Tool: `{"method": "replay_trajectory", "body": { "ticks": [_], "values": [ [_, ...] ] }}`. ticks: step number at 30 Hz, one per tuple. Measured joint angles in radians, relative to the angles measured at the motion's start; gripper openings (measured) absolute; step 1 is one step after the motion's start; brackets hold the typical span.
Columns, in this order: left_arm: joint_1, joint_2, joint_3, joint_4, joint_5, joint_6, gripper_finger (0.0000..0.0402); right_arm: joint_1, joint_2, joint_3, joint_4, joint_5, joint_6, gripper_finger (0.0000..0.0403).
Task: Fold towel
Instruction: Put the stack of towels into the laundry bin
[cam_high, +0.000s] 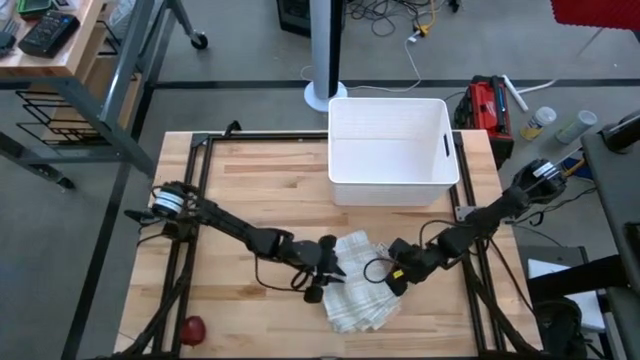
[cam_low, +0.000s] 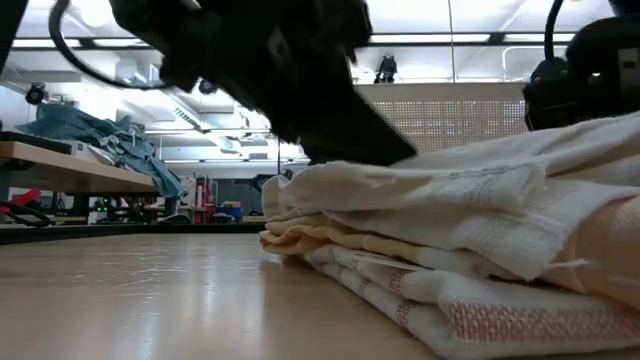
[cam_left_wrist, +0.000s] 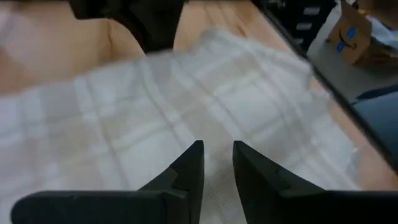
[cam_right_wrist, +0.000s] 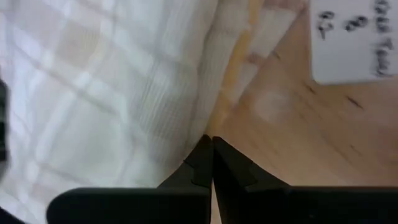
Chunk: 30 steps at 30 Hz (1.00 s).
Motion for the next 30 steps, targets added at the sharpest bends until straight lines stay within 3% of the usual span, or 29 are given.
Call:
{"method": "replay_trajectory", "body": {
  "ticks": [7,10,16,23,30],
  "values": [
    [0.002,0.103,0.048,-0.118,0.032,-0.002,0.0076,-0.001,0.023,-0.121,0.411,0.054,-0.009,0.0],
    [0.002,0.106,0.058,-0.183,0.032,-0.006,0.0076,-0.001,0.04,-0.107,0.401,0.054,-0.028,0.0],
    [0.001,0.099,0.053,-0.22,0.016,0.01,0.0073,0.009,0.028,-0.079,0.204,0.093,0.056,0.0],
    [-0.002,0.081,0.019,-0.307,0.046,0.135,0.0026,0.044,-0.006,-0.076,0.222,0.111,0.045,0.0],
    [-0.001,0.053,0.013,-0.336,0.106,0.208,0.0007,0.054,-0.008,-0.076,0.334,0.254,-0.002,0.0003]
  ]
}}
